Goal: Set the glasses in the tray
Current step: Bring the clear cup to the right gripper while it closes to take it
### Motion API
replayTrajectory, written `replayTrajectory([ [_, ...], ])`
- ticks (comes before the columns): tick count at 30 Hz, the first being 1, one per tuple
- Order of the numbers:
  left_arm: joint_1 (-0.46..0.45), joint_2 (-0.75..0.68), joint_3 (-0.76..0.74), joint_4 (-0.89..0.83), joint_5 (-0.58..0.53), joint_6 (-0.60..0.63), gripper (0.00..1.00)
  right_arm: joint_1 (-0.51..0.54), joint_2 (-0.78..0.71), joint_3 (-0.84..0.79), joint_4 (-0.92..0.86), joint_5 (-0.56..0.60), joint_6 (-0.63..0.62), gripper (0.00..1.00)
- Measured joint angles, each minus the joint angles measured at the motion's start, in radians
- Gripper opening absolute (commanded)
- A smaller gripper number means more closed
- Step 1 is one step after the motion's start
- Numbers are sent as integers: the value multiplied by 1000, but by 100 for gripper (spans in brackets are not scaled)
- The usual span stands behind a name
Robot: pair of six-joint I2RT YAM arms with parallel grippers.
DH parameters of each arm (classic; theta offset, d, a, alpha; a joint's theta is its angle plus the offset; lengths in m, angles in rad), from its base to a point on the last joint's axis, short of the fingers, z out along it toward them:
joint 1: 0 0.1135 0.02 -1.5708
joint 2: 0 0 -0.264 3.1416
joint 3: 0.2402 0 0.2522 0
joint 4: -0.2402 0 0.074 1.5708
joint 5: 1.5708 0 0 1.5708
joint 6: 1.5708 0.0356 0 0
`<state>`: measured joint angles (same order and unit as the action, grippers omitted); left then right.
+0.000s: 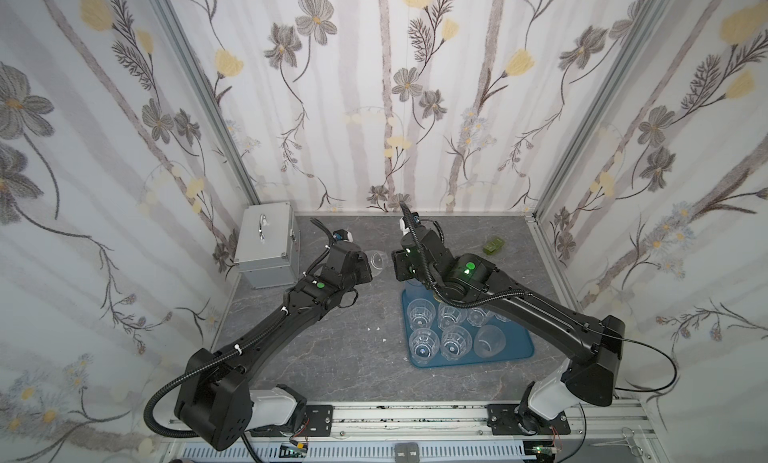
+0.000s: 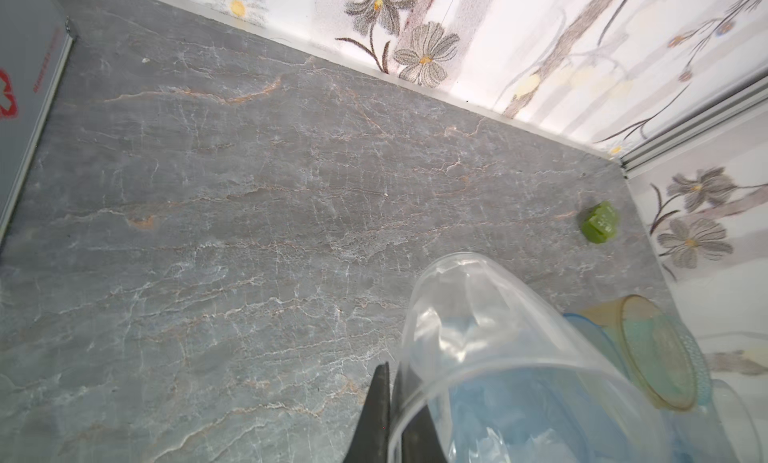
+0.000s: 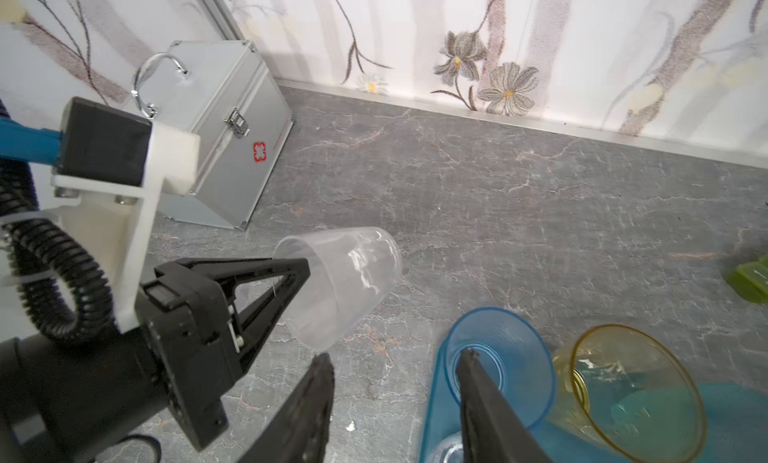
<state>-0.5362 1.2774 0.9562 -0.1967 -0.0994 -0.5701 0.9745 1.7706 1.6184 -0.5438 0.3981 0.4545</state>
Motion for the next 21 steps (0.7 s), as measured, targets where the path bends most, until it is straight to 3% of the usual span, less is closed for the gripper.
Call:
replayTrajectory([
  [11, -41, -68, -50, 31, 22, -86, 0, 27, 86, 49, 0, -51, 0, 45],
  [21, -66, -75, -42, 36, 25, -104, 0, 31, 144, 85, -43, 45, -21, 27],
])
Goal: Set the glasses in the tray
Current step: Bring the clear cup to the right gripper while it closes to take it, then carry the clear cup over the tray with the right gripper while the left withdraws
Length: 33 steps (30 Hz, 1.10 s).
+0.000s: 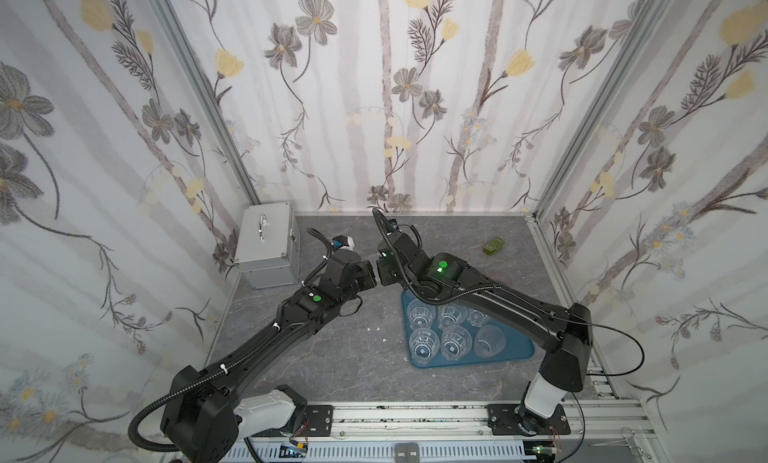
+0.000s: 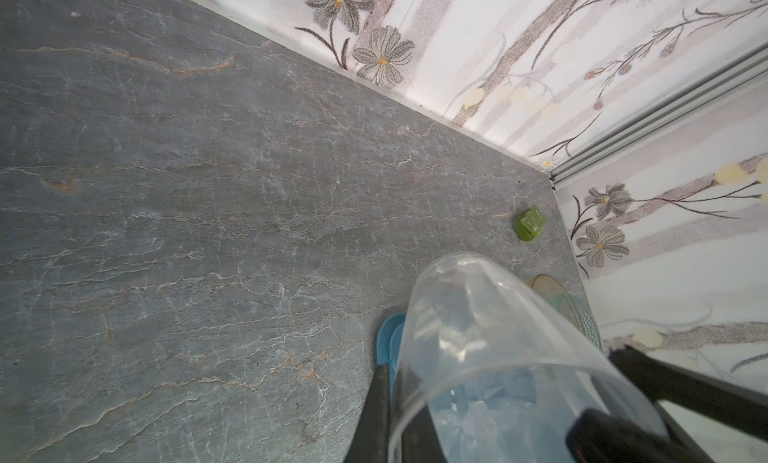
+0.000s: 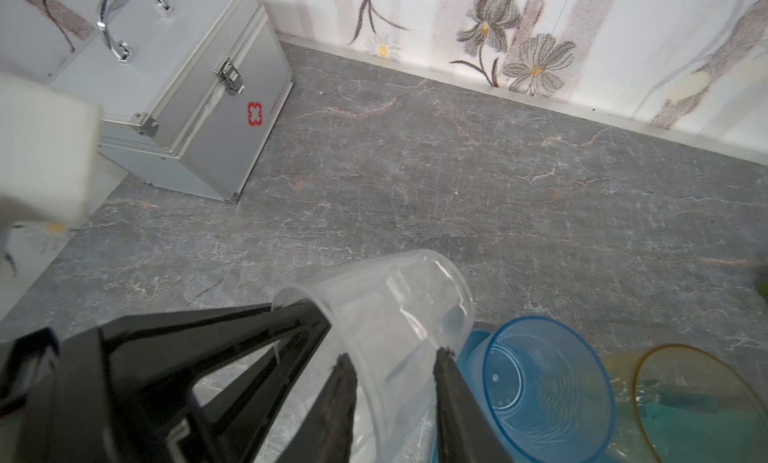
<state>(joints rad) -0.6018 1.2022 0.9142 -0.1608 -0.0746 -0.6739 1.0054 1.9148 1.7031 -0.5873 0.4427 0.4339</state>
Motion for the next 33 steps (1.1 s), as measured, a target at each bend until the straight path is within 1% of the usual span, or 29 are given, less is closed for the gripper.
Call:
replayTrajectory([
  [5, -11, 0, 1, -2, -11, -7, 1, 14, 42, 36, -45, 89, -43, 12],
  [8, -19, -2, 7, -2, -16, -10, 7, 16, 51, 42, -55, 138, -55, 7],
  [10, -23, -7, 15, -1, -11, -10, 14, 17, 52, 45, -63, 168, -62, 4],
  [12, -26, -14, 24, 0, 2, -10, 17, 14, 52, 45, -76, 195, -65, 3],
  [16, -27, -17, 32, 3, 13, -10, 24, 14, 52, 49, -83, 214, -64, 0],
  [29, -36, -55, 71, 7, 26, -6, 62, -6, 35, 51, -90, 241, -65, 0],
  [33, -39, -81, 71, 7, 18, 3, 69, -26, 22, 51, -95, 243, -66, 0],
])
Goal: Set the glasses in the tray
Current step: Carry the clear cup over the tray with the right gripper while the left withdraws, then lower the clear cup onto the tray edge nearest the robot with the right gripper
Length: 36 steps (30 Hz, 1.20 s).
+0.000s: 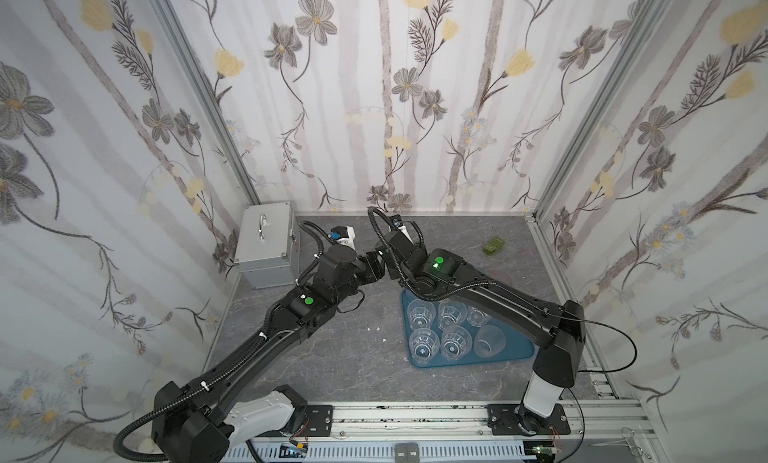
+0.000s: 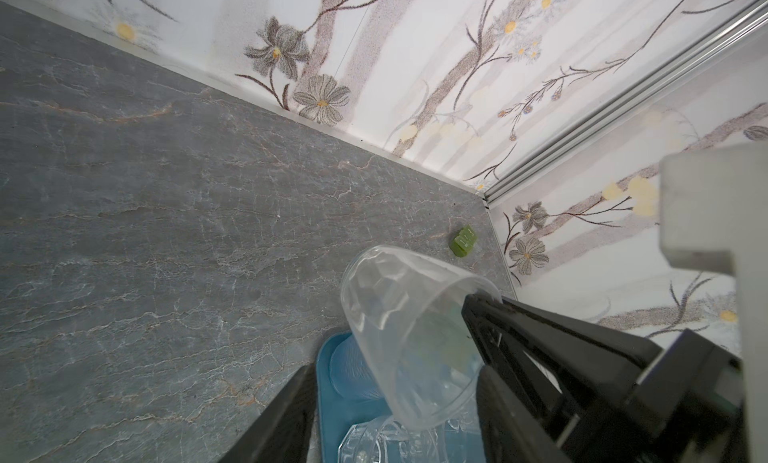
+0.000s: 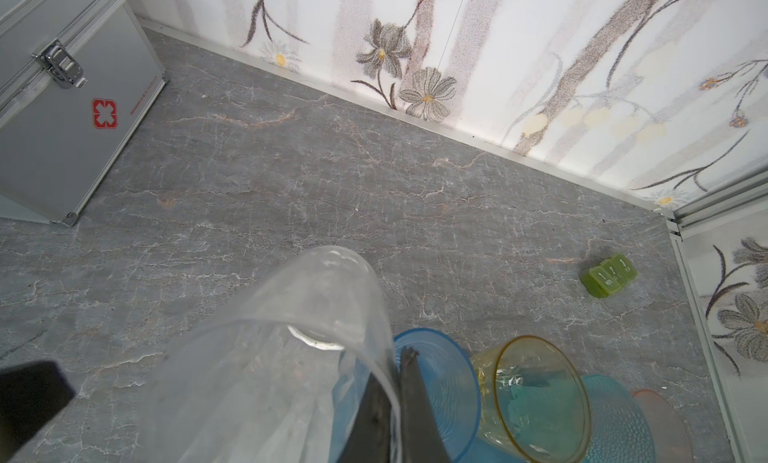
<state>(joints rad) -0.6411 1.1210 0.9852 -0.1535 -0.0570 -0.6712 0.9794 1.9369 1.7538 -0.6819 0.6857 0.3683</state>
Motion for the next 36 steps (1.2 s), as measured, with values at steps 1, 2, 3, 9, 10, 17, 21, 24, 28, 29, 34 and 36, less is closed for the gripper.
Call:
replayTrajectory([
  [1, -2, -6, 0, 0, -4, 3, 70, -8, -6, 0, -3, 0, 0, 0],
  [2, -2, -12, 0, 0, -10, 13, 70, -15, -13, 0, -4, 0, 0, 0],
  [3, -2, -17, 0, 0, -16, 14, 71, -23, -20, 0, -4, 0, 0, 0],
  [9, -3, -47, -18, 3, -67, 43, 73, -71, -86, -26, -20, -14, 1, 0],
  [10, -4, -49, -26, 3, -79, 43, 73, -84, -106, -42, -25, -24, 5, 0],
  [17, -33, -26, -70, 4, -152, 70, 74, -224, -312, -215, -47, -118, 38, 0],
  [21, -68, 22, -79, 7, -188, 84, 74, -312, -459, -330, -71, -188, 61, 0],
  [24, -101, 67, -79, 16, -212, 92, 74, -380, -550, -418, -93, -247, 68, 0],
  [28, -149, 118, -76, 31, -232, 96, 74, -493, -655, -521, -143, -309, 68, 0],
  [29, -160, 126, -75, 36, -236, 96, 74, -521, -678, -541, -154, -321, 68, 0],
  [34, -196, 179, -75, 61, -249, 96, 75, -634, -759, -630, -199, -378, 54, 0],
  [36, -205, 195, -74, 71, -252, 98, 75, -668, -784, -662, -219, -401, 49, 0],
])
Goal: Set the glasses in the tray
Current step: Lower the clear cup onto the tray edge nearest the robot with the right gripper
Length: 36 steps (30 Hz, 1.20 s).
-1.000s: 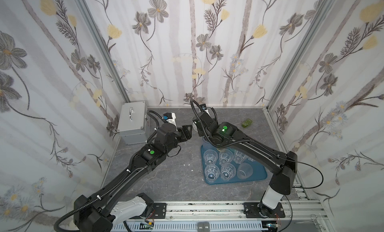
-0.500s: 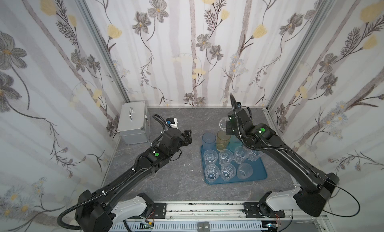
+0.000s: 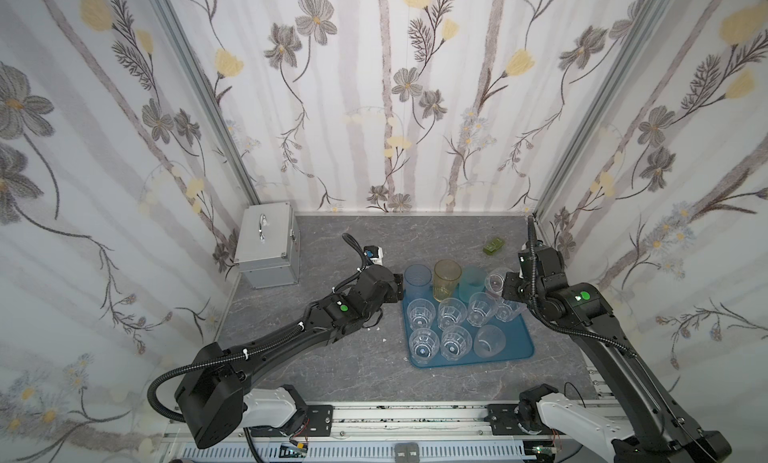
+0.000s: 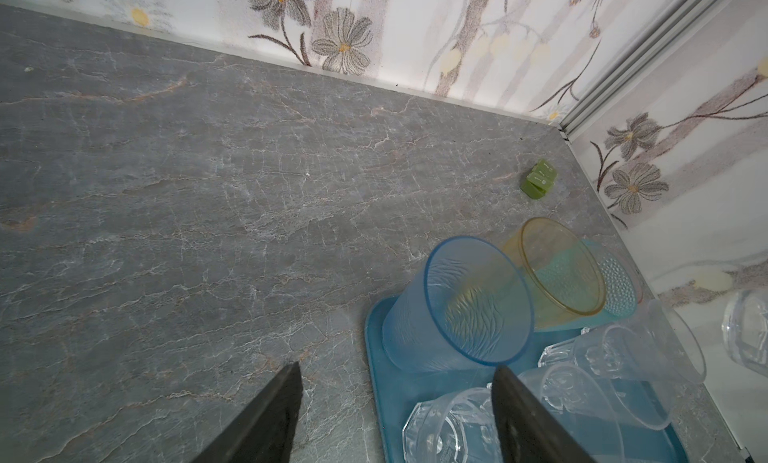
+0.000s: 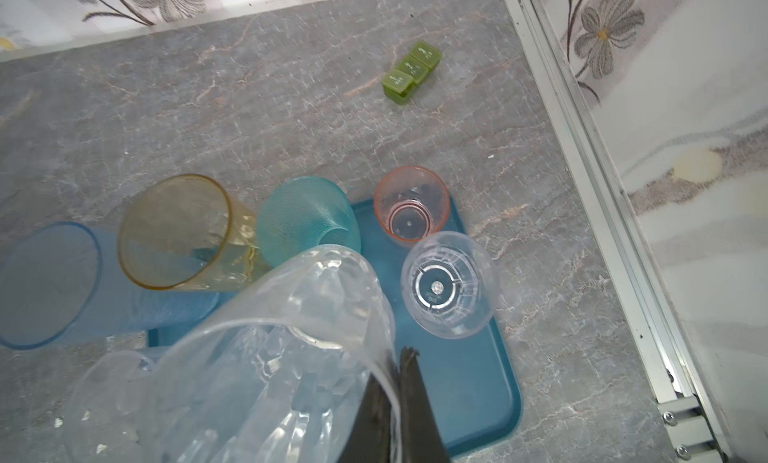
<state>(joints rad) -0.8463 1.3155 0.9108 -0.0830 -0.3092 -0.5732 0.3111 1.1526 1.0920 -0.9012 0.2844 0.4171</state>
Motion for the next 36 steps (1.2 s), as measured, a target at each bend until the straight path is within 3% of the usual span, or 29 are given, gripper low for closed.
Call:
replayTrajectory([
  [13, -16, 47, -6, 32, -4, 24, 76, -213, -117, -154, -90, -136, -15, 0],
  [24, -16, 64, -60, 69, -11, 53, 77, -253, -156, -252, -147, -230, 68, 0],
  [36, -8, 84, -78, 113, -16, 122, 79, -285, -138, -258, -171, -168, 125, 0],
])
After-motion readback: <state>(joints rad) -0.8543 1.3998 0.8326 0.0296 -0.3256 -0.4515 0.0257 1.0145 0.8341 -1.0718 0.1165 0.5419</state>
